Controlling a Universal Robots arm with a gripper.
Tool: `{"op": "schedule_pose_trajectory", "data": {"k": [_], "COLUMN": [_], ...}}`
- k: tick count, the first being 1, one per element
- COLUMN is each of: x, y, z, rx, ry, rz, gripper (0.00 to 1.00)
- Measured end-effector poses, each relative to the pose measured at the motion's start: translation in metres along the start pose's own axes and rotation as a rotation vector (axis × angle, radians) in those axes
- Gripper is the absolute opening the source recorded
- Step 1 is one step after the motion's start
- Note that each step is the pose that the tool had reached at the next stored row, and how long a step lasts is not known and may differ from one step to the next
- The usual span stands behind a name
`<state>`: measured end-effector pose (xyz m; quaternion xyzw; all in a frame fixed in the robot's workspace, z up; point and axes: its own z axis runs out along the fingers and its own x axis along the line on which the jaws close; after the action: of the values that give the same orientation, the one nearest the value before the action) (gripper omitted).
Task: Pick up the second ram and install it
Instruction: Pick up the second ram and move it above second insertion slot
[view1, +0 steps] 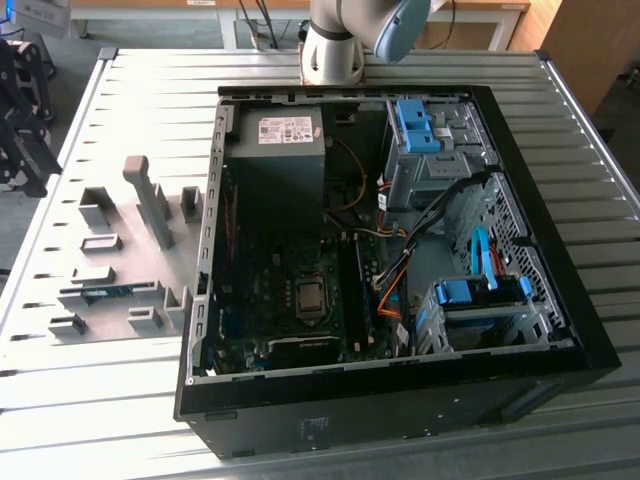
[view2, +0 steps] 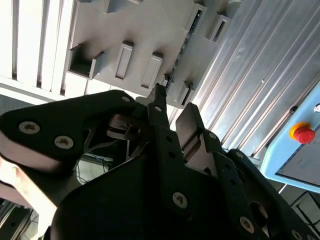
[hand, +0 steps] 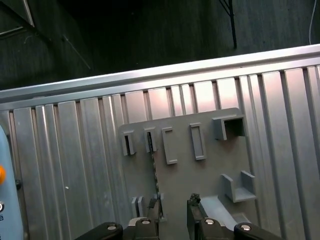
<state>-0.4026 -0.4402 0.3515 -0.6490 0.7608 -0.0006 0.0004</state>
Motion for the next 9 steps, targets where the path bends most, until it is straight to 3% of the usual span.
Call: {"op": "schedule_pose_trajectory", "data": {"k": [4, 9], "x": [0.0034, 0.0045], "y": [0.0004, 0.0003], "z": [0.0073, 0.0157], "rx": [-0.0001, -0.0053], "ry": [-0.0002, 0.0007], "rz": [-0.002, -0.051], "gripper": [0.36, 0.36]}}
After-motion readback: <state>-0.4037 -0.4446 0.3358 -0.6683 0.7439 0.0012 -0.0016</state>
